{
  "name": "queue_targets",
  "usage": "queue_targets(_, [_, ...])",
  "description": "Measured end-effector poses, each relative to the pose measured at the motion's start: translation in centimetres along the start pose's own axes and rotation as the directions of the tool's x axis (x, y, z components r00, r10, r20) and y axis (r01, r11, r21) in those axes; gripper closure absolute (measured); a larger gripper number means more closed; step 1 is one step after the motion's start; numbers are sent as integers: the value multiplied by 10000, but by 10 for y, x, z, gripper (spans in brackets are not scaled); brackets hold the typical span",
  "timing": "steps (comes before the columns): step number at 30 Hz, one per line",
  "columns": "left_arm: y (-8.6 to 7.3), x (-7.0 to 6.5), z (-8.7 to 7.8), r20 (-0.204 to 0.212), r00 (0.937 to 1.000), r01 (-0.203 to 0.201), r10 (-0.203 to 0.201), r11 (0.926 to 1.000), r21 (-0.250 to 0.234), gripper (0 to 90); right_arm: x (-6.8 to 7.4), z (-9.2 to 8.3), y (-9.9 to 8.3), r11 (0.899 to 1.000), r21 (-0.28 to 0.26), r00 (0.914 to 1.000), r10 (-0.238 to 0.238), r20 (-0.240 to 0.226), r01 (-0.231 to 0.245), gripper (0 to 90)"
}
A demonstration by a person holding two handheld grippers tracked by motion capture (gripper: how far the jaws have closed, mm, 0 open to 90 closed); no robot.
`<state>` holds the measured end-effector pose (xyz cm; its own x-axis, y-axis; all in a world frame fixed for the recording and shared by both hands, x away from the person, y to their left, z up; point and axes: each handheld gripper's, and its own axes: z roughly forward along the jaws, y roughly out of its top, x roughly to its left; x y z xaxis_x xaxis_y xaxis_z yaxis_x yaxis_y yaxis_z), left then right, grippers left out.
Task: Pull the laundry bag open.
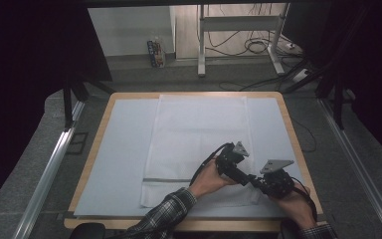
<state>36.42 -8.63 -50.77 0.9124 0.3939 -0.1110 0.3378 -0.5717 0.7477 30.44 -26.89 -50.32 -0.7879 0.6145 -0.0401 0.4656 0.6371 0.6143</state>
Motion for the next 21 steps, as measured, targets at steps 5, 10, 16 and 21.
queue_targets(5, [0,1,3,-198,9998,-18,18,10000,-14,89,0,0,0,10000,32,10000,31,-11,-31,812])
queue_targets(10, [0,4,1,-784,9969,-78,87,9999,119,97,0,0,0,9999,39,9999,126,-16,-126,812])
queue_targets(16, [1,9,-5,-1015,9947,-121,146,9996,253,104,0,-1,0,10000,-11,9999,95,33,-95,812])
queue_targets(21, [0,12,-14,-961,9954,-5,16,9999,118,141,-1,-1,0,10000,-56,9999,74,80,-73,812])
